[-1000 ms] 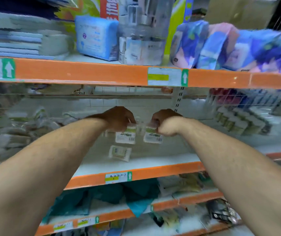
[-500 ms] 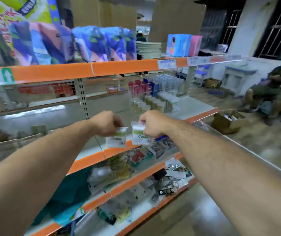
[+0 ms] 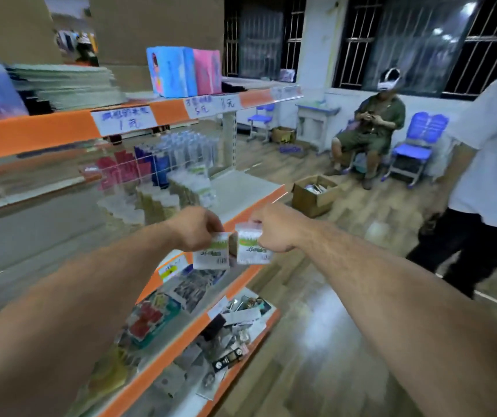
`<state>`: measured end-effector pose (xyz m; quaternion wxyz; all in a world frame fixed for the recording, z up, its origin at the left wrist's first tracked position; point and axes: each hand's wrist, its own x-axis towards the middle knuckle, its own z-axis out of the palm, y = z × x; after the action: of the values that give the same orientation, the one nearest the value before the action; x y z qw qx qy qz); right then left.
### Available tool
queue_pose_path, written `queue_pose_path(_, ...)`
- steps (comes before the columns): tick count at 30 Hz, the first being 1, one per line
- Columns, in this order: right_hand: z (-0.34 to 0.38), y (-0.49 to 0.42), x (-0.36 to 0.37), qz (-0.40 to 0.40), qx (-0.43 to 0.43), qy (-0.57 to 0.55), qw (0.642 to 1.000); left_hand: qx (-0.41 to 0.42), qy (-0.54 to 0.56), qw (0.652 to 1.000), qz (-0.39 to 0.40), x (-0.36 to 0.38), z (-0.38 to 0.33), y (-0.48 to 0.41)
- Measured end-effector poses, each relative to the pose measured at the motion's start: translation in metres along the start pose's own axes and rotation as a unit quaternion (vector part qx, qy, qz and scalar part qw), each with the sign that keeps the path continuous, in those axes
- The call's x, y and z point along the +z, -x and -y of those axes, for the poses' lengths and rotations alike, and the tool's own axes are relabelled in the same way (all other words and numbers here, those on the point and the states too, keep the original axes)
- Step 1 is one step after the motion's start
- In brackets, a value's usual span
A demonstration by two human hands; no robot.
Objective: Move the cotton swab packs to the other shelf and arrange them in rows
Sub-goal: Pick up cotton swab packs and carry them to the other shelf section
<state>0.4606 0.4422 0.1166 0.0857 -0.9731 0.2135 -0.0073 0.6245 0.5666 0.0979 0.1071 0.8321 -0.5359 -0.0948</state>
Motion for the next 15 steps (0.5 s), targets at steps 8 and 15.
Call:
queue_pose_path(8, -0.104, -0.077, -0.029, -0.004, 0.069, 0.018, 0.997, 0.064, 0.043, 0.997, -0.003, 0.004, -0.021, -0.156)
queue_pose_path(15, -0.16, -0.156, -0.039, 0.003, 0.042, 0.002, 0.999, 0.039, 0.036, 0.999, -0.007, 0.005, -0.008, -0.242)
